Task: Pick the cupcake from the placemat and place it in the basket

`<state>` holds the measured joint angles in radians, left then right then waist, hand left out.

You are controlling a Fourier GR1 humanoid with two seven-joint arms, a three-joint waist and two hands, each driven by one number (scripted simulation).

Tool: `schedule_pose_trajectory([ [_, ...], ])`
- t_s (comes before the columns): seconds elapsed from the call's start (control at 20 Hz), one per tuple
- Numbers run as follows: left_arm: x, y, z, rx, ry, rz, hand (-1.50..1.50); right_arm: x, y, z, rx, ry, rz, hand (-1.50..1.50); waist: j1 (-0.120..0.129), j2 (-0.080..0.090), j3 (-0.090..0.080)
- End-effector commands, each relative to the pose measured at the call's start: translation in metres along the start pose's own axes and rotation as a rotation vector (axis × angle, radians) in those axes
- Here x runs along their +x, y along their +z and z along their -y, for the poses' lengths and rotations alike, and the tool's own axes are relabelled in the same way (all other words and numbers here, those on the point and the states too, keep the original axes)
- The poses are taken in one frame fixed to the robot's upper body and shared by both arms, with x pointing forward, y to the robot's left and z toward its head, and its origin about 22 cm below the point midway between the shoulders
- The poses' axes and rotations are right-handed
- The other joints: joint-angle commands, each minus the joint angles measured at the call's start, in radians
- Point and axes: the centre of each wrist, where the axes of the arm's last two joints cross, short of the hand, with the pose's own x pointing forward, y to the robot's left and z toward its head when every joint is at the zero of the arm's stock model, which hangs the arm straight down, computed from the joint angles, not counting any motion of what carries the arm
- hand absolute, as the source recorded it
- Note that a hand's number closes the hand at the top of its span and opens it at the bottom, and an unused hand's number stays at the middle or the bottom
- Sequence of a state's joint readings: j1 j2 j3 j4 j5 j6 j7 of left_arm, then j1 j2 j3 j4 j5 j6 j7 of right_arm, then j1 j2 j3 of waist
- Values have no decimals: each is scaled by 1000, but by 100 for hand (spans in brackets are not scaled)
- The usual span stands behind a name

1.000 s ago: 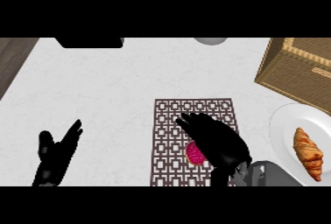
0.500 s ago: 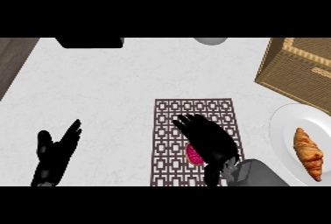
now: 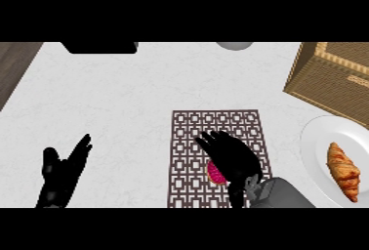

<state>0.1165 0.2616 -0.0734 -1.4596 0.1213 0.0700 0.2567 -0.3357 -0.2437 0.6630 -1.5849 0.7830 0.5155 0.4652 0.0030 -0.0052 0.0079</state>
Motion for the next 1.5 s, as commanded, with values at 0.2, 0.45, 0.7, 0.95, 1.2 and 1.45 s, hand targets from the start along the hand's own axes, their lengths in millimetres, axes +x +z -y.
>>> schedule_pose_trajectory([
  [0.2, -11, -3, 14, -6, 12, -67, 0, -13, -2, -12, -9, 7, 5, -150, -3, 5, -8],
  [0.45, -12, -15, -8, -10, 11, -74, 0, 9, -15, -21, -10, -9, -2, -150, -3, 6, -8],
  [0.7, -8, -7, -6, 14, 2, -62, 0, -14, -23, -35, -35, 114, 77, 150, 2, 6, -8],
  [0.95, -3, 2, -1, -9, 15, -53, 0, -20, -26, -41, -74, 162, 73, 150, 2, 5, -7],
  [1.2, -16, 2, -9, 1, 0, -50, 0, -28, -58, -1, -132, -68, -321, 150, 16, 13, -8],
  [1.45, -4, 0, -6, -26, -14, -34, 0, -72, -73, 43, -217, -288, -734, 150, 34, 25, -7],
])
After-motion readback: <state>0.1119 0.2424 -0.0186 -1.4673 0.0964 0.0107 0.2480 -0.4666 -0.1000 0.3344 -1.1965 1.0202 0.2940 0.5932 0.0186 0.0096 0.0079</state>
